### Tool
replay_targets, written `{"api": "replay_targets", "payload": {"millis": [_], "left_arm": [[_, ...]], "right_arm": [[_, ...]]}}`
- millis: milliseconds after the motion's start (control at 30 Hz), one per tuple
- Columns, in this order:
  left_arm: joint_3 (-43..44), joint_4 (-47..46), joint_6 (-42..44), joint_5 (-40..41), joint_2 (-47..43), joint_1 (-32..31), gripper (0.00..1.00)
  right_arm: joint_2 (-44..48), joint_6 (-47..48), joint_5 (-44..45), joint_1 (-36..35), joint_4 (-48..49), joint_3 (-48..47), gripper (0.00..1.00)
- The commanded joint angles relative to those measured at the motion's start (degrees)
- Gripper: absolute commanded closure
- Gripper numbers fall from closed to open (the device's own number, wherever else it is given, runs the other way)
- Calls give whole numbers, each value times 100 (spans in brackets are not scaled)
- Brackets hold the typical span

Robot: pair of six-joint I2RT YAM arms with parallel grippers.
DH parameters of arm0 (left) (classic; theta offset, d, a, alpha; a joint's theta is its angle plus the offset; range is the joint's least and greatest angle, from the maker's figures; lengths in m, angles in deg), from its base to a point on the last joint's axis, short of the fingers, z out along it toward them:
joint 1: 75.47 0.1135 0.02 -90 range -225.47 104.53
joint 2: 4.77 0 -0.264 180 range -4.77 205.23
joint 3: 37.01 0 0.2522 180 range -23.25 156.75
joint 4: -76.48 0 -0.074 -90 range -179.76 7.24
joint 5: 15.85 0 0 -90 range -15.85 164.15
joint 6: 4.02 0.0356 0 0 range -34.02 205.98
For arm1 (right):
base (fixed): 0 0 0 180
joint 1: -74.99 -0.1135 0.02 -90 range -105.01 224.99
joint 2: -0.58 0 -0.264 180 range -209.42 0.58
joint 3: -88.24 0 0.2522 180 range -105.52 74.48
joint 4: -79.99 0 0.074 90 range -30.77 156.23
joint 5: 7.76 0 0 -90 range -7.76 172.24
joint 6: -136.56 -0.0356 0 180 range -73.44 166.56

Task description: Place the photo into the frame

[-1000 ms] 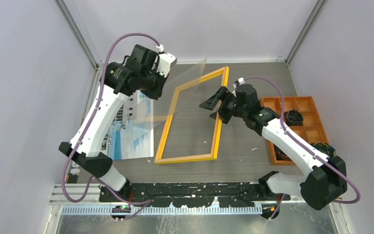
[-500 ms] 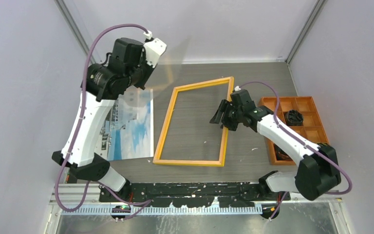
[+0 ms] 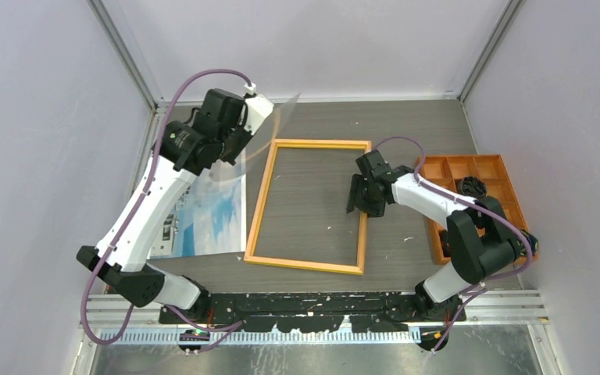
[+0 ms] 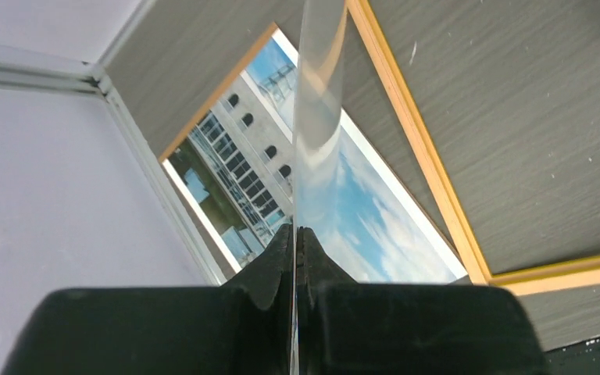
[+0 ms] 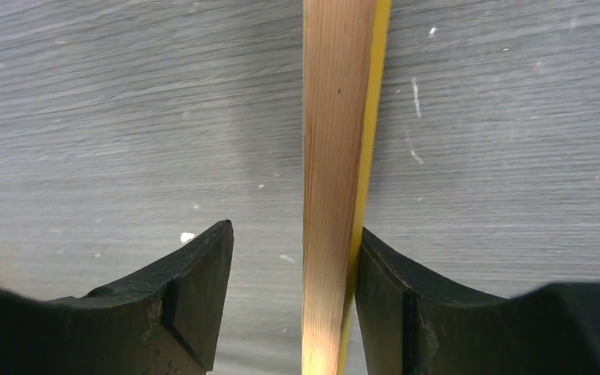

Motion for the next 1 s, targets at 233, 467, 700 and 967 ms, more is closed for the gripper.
{"api": "replay_targets", "payload": {"millis": [233,467,700,967], "left_arm": [[-227,-512,-49,-45,-137,-20,100],[-237,-392,-396,-536,-131,-20,99],[-1178,-543,-1104,-1636,-5,-176,99],[-2293,-1147,-1748,-2707,198,-540,92]], "right_arm": [[-429,320,832,128,-52,-232,35],[79,-78,737,157,-186,-601,21],[1256,-1670,-862,158,1299,-474,0],[945,-3934,-1379,-119,3614,437,0]]}}
